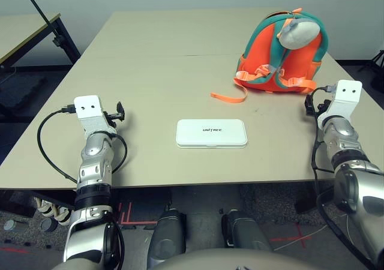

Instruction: Put the pencil case into the backpack and zip it.

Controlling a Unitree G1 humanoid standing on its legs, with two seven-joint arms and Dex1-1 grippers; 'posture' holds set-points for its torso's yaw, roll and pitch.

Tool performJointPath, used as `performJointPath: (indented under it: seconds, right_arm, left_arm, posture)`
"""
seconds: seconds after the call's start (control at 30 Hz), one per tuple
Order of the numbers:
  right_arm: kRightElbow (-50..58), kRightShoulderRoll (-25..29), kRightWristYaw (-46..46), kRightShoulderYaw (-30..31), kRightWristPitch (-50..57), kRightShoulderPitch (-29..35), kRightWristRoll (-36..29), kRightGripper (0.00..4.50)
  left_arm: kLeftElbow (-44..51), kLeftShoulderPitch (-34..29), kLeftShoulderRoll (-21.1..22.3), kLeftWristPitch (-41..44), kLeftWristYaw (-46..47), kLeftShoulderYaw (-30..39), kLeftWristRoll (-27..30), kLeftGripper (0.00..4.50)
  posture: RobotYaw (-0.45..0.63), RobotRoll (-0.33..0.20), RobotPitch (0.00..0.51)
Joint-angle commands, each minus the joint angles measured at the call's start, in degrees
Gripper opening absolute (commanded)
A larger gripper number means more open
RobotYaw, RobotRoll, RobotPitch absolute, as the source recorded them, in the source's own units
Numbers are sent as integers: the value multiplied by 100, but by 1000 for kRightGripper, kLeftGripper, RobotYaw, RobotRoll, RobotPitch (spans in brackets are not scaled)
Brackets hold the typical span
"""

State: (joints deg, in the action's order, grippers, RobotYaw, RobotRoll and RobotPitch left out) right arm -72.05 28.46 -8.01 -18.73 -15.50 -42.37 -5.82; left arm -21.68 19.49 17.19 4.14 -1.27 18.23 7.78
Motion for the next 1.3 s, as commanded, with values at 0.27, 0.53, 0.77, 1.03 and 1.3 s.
performJointPath:
  seconds: [0.27,0.53,0.77,1.03,1.3]
  right_arm:
    - [253,88,-584,-3,-44,45,-130,4459]
    - [1718,340,-2397,353,383,827,-281,4111]
    - [3878,629,-3340,803,1459,1738,-347,1649]
    - [5515,873,-3955,1571,2186,2292,-108,24]
    - [5697,855,-4183,2311,2067,2120,342,24]
  left_arm:
    - [-193,116,186,124,-284,53,190,4500]
    - [161,392,546,1622,-1707,256,1475,4500]
    - [875,644,975,4249,-2640,226,2815,4500]
    - [990,1029,1653,6637,-3285,-169,3576,4500]
    - [545,1589,2103,7874,-4045,-733,3803,4500]
  posture:
    - [-11,0,35]
    - [-53,0,38]
    - [-82,0,31]
    - [-115,0,22]
    - [-125,0,27]
